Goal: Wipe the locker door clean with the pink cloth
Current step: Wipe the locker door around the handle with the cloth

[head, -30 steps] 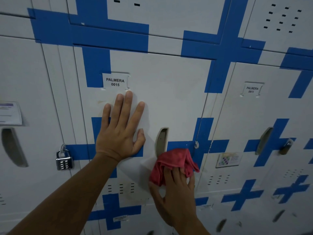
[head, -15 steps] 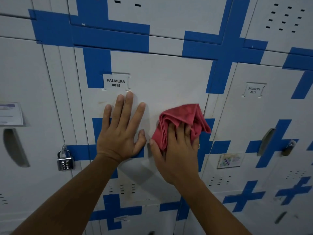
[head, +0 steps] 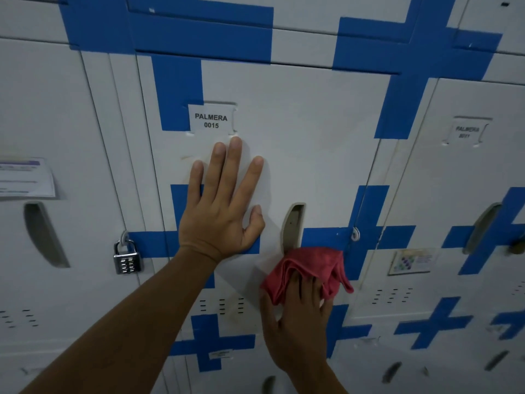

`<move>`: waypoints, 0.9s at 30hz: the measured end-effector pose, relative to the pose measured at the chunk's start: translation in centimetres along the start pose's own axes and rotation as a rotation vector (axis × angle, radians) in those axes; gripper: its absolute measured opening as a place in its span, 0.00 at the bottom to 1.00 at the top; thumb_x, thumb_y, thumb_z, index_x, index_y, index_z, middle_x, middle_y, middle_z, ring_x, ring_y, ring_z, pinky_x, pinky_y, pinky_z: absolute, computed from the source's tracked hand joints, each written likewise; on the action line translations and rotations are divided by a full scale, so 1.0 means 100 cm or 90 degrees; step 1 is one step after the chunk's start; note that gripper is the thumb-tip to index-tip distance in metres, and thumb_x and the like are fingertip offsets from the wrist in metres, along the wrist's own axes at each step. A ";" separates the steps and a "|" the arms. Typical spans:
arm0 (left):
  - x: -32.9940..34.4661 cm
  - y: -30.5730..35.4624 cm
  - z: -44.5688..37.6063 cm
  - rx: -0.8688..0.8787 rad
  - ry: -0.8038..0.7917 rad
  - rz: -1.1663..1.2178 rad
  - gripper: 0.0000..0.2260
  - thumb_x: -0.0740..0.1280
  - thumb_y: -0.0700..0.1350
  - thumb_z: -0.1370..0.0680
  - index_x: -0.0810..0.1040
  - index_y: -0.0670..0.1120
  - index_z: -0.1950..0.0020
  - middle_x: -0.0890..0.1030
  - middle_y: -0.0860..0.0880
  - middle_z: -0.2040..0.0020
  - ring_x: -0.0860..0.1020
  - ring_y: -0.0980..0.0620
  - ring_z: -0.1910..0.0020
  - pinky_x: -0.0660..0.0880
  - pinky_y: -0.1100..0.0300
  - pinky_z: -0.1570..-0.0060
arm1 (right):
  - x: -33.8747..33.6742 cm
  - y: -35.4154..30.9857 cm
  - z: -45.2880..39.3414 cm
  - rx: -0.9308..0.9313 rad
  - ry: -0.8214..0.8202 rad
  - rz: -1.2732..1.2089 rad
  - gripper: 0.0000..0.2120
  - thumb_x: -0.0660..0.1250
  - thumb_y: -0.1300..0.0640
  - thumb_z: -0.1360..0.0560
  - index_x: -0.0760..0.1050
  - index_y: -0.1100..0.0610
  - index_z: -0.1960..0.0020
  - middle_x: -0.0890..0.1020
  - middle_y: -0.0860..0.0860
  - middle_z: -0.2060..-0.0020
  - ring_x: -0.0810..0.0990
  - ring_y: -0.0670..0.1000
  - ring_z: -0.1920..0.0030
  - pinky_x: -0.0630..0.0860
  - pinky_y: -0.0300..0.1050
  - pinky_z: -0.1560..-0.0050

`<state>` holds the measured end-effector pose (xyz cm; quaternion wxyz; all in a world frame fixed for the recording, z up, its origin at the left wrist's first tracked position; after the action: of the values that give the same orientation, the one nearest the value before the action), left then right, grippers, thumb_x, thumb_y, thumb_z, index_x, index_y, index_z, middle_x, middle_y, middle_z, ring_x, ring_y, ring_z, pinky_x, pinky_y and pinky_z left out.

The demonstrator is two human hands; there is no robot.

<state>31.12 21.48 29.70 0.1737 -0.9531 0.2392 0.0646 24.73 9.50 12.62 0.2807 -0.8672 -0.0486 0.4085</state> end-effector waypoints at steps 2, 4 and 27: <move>0.000 0.001 0.000 -0.001 0.000 -0.003 0.33 0.58 0.55 0.23 0.59 0.44 0.20 0.57 0.37 0.21 0.54 0.39 0.21 0.52 0.40 0.24 | 0.005 -0.002 0.006 -0.009 0.016 0.011 0.28 0.58 0.37 0.24 0.64 0.50 0.29 0.74 0.50 0.34 0.68 0.54 0.31 0.50 0.53 0.28; 0.001 0.001 0.000 -0.001 -0.001 -0.006 0.33 0.58 0.55 0.23 0.59 0.44 0.20 0.57 0.37 0.21 0.55 0.39 0.21 0.52 0.40 0.24 | 0.009 -0.003 0.010 -0.007 0.027 0.000 0.28 0.60 0.38 0.24 0.66 0.51 0.30 0.76 0.51 0.35 0.69 0.54 0.31 0.52 0.53 0.27; 0.004 -0.001 0.000 -0.008 -0.013 -0.007 0.33 0.57 0.55 0.22 0.56 0.45 0.19 0.54 0.38 0.20 0.49 0.40 0.20 0.48 0.41 0.22 | -0.015 -0.039 -0.045 -0.012 0.094 0.179 0.34 0.64 0.34 0.27 0.66 0.51 0.28 0.65 0.59 0.27 0.55 0.62 0.23 0.45 0.60 0.24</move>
<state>31.52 21.45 29.65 0.1707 -0.9547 0.2317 0.0749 27.56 10.27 17.97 0.2151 -0.8958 0.0903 0.3783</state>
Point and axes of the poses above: each hand's wrist, its own z-axis away from the middle knuckle, its own x-axis out of the palm, y = z × x, the point moved 10 cm from there along -z, towards the middle knuckle
